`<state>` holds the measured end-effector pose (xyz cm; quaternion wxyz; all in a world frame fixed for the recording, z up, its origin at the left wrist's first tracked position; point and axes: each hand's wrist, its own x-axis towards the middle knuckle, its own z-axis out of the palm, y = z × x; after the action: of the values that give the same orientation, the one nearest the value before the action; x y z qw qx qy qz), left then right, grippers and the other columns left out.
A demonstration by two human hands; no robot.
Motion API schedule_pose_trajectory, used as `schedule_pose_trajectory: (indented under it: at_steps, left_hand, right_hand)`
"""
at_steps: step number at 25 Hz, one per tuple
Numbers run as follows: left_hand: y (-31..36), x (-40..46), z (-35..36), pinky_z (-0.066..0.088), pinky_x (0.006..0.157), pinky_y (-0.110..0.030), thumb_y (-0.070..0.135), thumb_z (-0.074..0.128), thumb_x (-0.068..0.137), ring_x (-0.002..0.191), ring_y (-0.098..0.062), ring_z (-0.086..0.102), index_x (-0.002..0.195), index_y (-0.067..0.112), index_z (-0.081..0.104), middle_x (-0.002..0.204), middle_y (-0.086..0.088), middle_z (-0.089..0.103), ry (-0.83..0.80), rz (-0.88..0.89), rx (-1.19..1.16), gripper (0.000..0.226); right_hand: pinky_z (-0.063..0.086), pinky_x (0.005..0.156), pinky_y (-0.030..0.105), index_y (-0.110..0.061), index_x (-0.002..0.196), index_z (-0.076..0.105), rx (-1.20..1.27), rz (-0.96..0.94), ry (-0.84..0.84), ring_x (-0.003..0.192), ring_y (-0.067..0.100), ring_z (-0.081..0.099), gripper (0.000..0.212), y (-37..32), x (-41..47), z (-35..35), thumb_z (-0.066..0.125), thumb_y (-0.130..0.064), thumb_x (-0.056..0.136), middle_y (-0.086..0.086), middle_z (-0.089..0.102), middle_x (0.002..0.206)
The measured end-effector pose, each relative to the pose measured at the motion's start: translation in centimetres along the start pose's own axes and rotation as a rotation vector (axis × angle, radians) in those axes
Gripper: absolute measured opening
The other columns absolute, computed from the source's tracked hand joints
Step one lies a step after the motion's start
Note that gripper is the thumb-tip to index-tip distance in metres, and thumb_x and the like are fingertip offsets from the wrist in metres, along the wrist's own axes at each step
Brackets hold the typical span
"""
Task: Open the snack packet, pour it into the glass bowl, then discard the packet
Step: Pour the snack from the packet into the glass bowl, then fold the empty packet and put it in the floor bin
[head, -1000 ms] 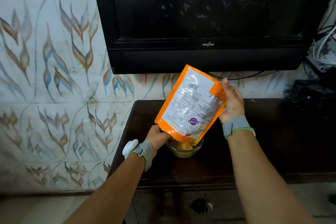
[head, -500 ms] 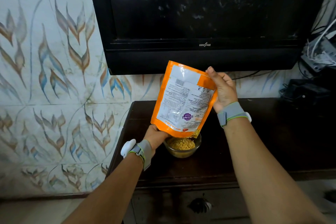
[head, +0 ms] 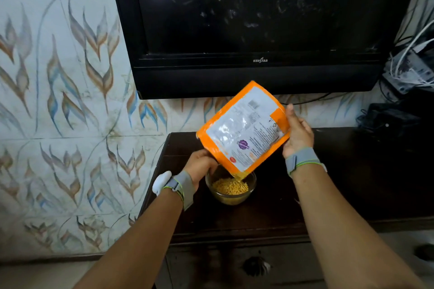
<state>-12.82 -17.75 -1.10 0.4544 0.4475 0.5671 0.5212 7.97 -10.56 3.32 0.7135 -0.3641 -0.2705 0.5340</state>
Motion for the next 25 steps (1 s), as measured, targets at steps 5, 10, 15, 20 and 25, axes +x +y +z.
schedule_pose_trajectory:
  at_steps: [5, 10, 15, 20, 25]
  left_hand:
    - [3.6, 2.8, 1.0, 0.052, 0.085, -0.035, 0.019, 0.068, 0.061, 0.083, -0.027, 0.068, 0.076, 0.009, 0.073, 0.085, -0.009, 0.074, 0.012, -0.043, -0.161, 0.019]
    - [9.2, 5.3, 3.7, 0.052, 0.083, -0.034, -0.001, 0.067, 0.071, 0.094, -0.026, 0.065, 0.106, 0.007, 0.068, 0.096, -0.009, 0.065, 0.044, 0.179, 0.205, 0.036]
    - [15.5, 6.0, 5.9, 0.045, 0.095, -0.027, 0.001, 0.063, 0.075, 0.116, -0.023, 0.059, 0.121, 0.014, 0.062, 0.121, -0.007, 0.066, 0.067, 0.512, 0.864, 0.048]
    - [16.4, 6.4, 6.9, 0.055, 0.088, -0.042, 0.013, 0.059, 0.078, 0.106, -0.03, 0.063, 0.113, 0.028, 0.064, 0.118, -0.005, 0.067, -0.027, 0.662, 1.315, 0.038]
    - [15.8, 5.4, 7.5, 0.051, 0.091, -0.044, -0.003, 0.053, 0.079, 0.113, -0.034, 0.058, 0.128, 0.024, 0.05, 0.126, -0.012, 0.06, -0.101, 0.705, 1.366, 0.057]
  right_hand:
    - [0.058, 0.058, 0.028, -0.014, 0.069, 0.063, -0.083, 0.122, 0.191, 0.06, 0.013, 0.064, 0.032, 3.7, 0.6, -3.2, 0.073, -0.043, 0.079, 0.009, 0.07, 0.081]
    - [0.05, 0.097, 0.044, -0.006, 0.105, 0.07, -0.271, 0.277, 0.2, 0.091, 0.027, 0.063, 0.033, 6.2, -0.1, -3.7, 0.076, -0.026, 0.08, 0.021, 0.069, 0.112]
    - [0.045, 0.104, 0.036, -0.01, 0.129, 0.058, -0.445, 0.243, 0.014, 0.112, 0.025, 0.059, 0.057, 4.5, 1.1, -0.7, 0.078, -0.018, 0.077, 0.013, 0.062, 0.13]
    - [0.033, 0.114, 0.039, -0.023, 0.149, 0.029, -0.717, -0.174, -0.208, 0.141, 0.027, 0.034, 0.085, -1.6, 1.3, 3.8, 0.076, -0.019, 0.079, 0.008, 0.031, 0.156]
    - [0.024, 0.119, 0.041, -0.029, 0.133, 0.054, -1.299, -0.672, -0.349, 0.146, 0.033, 0.02, 0.051, -4.6, 2.3, 5.3, 0.059, -0.012, 0.085, 0.012, 0.029, 0.157]
